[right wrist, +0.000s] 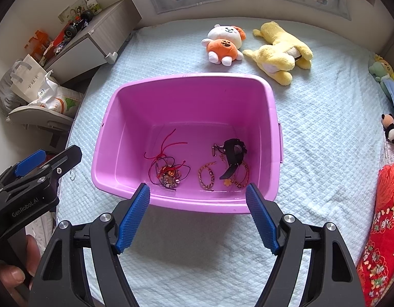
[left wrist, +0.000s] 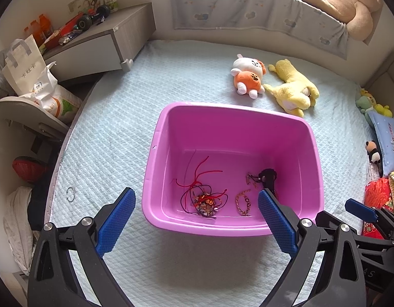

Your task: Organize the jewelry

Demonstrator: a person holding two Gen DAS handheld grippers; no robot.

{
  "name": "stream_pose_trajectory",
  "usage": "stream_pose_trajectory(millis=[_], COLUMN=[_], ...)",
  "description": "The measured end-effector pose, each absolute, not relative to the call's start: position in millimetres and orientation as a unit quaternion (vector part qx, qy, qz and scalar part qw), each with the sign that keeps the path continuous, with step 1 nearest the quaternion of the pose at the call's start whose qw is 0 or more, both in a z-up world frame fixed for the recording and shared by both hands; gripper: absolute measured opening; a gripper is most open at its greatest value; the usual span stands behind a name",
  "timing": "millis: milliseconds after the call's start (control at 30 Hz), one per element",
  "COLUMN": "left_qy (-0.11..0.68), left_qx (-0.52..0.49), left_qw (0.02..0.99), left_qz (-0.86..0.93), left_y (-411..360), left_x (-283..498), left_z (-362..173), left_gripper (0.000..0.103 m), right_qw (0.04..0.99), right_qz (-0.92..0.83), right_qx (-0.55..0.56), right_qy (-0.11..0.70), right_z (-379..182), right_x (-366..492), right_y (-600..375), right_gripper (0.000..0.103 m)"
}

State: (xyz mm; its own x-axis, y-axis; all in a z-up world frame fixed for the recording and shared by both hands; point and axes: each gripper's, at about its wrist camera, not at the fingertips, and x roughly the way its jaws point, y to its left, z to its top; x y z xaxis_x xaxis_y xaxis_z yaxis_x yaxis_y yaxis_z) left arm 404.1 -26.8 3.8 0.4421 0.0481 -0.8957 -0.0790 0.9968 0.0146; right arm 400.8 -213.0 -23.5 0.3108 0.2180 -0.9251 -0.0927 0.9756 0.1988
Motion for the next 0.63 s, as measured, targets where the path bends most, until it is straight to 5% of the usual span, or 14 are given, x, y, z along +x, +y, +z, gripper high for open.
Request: stream_pose_trajectory(millis=[633], left_qy=[0.534], left_qx=[-0.022], left_qw=[0.844], left_qz=[0.045], left_y=[-22.6], left_x=[402.7], left_z=[1.1], left_gripper=[0.095], right_qw=[0.807], right_qz=[0.096], right_qx=[0.054], right_qy=[0.580], right_z=[-23.9], right_x=[400.0], right_y=[-209.8], right_gripper=[0.074])
